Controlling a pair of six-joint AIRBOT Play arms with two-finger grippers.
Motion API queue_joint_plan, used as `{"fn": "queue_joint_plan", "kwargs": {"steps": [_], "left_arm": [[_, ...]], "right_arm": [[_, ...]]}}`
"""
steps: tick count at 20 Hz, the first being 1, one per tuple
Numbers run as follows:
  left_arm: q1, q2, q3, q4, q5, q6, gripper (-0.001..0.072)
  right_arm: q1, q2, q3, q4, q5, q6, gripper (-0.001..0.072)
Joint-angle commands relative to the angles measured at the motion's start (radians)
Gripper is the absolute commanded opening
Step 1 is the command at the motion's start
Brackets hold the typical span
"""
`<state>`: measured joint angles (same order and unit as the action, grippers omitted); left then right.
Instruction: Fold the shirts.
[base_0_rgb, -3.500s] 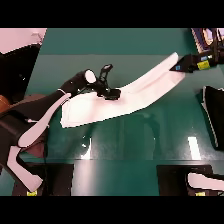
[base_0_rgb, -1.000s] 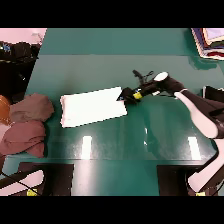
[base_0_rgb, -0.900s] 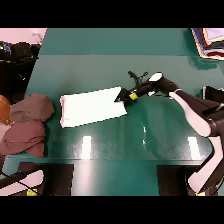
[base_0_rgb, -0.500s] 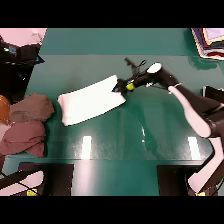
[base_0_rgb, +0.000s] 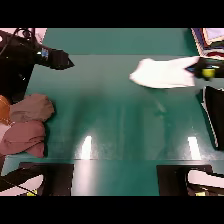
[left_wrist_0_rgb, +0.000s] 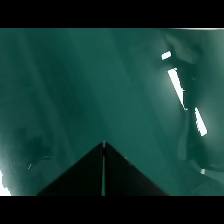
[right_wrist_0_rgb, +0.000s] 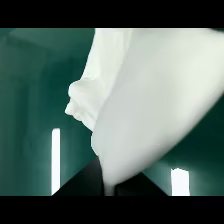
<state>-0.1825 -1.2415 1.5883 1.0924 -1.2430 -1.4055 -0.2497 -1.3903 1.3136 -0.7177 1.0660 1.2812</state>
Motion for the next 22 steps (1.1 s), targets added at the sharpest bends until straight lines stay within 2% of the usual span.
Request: {"fn": "queue_joint_plan", "kwargs": {"steps": [1, 5, 10, 17, 22], "left_arm": [[-0.062, 0.000, 0.000, -0.001, 0.056, -0.002, 0.0029], [-0.080, 0.000, 0.000, -0.003, 0.097, -0.009, 0.0029], [-0.080, 0.000, 0.000, 0.000, 0.130, -0.008, 0.0029], [-0.080, 0.000, 0.000, 0.001, 0.129, -0.007, 0.0029], [-0.080, -0.001, 0.000, 0.000, 0.127, -0.007, 0.0030]], "right_arm": [[-0.301, 0.096, -0.058, -0.014, -0.012, -0.005, 0.0014], [-0.464, 0.054, 0.013, -0.009, 0.000, -0.027, 0.0014], [-0.479, 0.018, 0.218, -0.009, 0.013, -0.025, 0.0013], [-0.550, 0.034, 0.406, -0.028, 0.206, -0.005, 0.0014], [-0.615, 0.108, 0.356, -0.276, 0.298, 0.067, 0.0014]]}}
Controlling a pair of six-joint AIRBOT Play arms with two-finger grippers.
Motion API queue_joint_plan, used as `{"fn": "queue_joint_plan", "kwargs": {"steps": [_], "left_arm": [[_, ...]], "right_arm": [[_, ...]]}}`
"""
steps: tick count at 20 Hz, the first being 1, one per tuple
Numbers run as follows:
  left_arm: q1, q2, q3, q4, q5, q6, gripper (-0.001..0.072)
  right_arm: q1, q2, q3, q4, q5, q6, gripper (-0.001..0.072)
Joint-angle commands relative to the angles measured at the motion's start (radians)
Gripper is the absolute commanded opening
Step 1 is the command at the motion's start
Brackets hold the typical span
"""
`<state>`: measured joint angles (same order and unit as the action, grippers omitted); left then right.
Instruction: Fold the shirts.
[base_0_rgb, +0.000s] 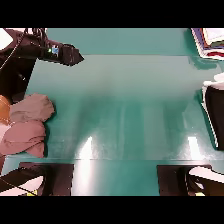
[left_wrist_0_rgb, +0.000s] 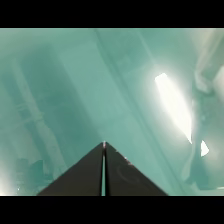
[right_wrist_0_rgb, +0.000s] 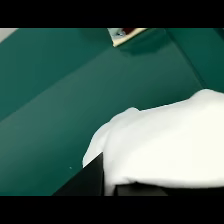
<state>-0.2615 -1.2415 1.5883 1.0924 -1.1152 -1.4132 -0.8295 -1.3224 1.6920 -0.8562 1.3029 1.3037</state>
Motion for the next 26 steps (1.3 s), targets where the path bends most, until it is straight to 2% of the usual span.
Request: {"fn": "queue_joint_plan", "kwargs": {"steps": [1, 6, 7, 8, 9, 10, 11, 13, 15, 17, 22, 23, 25, 26], "left_arm": [[-0.001, -0.001, 0.000, 0.001, -0.001, 0.005, 0.0029], [-0.001, -0.001, 0.000, 0.005, 0.000, 0.019, 0.0030], [-0.001, -0.001, 0.000, 0.005, 0.000, 0.027, 0.0030], [-0.001, -0.001, 0.000, 0.005, 0.000, 0.027, 0.0029], [-0.001, -0.001, 0.000, 0.005, -0.001, 0.027, 0.0030], [-0.001, -0.001, 0.000, 0.005, -0.001, 0.028, 0.0030], [-0.001, -0.001, 0.000, 0.005, -0.002, 0.033, 0.0030], [-0.001, -0.001, 0.000, 0.003, 0.000, 0.034, 0.0030], [-0.001, -0.001, 0.000, 0.000, 0.000, 0.034, 0.0031], [-0.001, -0.001, 0.000, 0.000, 0.002, 0.034, 0.0030], [-0.001, -0.001, 0.000, 0.000, 0.014, 0.033, 0.0030], [-0.001, -0.001, 0.000, -0.001, 0.020, 0.034, 0.0030], [-0.001, -0.001, 0.000, -0.001, 0.027, 0.034, 0.0030], [-0.001, -0.001, 0.000, -0.001, 0.027, 0.033, 0.0030]], "right_arm": [[-0.050, 0.068, -0.069, -0.179, 0.067, 0.047, 0.0014], [-0.122, 0.180, -0.327, -0.439, 0.097, 0.058, 0.0016], [-0.142, 0.198, -0.369, -0.498, 0.104, 0.080, 0.0047], [-0.164, 0.209, -0.402, -0.530, 0.106, 0.087, 0.0248], [-0.193, 0.219, -0.438, -0.531, 0.098, 0.092, 0.0567], [-0.223, 0.224, -0.462, -0.521, 0.089, 0.117, 0.0697], [-0.239, 0.226, -0.470, -0.487, 0.085, 0.129, 0.0694], [-0.240, 0.226, -0.467, -0.322, 0.055, 0.127, 0.0691], [-0.174, 0.225, -0.441, -0.179, 0.024, 0.126, 0.0690], [-0.041, 0.225, -0.393, -0.105, 0.027, 0.126, 0.0690], [0.417, 0.225, -0.300, -0.087, -0.007, 0.126, 0.0688], [0.499, 0.225, -0.291, -0.087, -0.030, 0.126, 0.0631], [0.654, 0.225, -0.277, -0.088, -0.071, 0.126, 0.0314], [0.720, 0.226, -0.274, -0.087, -0.090, 0.126, 0.0098]]}}
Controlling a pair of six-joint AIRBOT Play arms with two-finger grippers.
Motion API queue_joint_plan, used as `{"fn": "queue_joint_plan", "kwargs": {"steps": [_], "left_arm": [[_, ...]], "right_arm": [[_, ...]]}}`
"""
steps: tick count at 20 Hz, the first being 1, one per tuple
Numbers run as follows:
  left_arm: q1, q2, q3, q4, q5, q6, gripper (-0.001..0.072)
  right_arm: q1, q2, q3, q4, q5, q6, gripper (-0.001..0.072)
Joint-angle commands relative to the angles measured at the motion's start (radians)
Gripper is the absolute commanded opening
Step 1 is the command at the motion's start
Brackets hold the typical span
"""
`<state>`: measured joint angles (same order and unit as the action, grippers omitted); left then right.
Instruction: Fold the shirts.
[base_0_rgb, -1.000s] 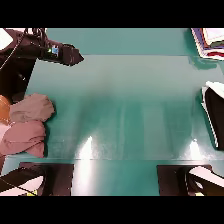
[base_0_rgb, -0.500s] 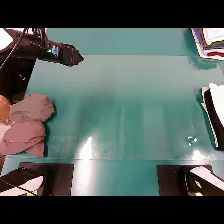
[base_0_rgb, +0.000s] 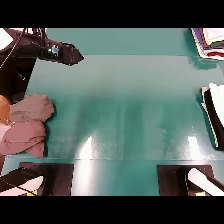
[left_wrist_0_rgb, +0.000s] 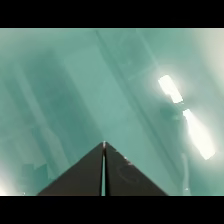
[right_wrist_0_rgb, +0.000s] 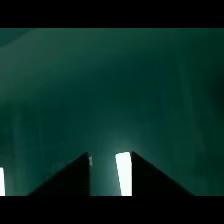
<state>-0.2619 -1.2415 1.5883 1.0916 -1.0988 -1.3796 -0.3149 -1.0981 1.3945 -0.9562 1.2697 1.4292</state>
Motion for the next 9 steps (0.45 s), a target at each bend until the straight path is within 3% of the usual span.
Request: {"fn": "queue_joint_plan", "kwargs": {"steps": [1, 9], "left_arm": [[0.000, -0.001, 0.000, 0.000, 0.011, 0.000, 0.0030], [0.000, -0.001, 0.000, 0.000, 0.011, 0.000, 0.0030]], "right_arm": [[0.258, 0.002, 0.023, 0.012, -0.074, -0.001, 0.0015], [0.393, 0.001, 0.023, 0.012, -0.082, -0.001, 0.0016]]}}
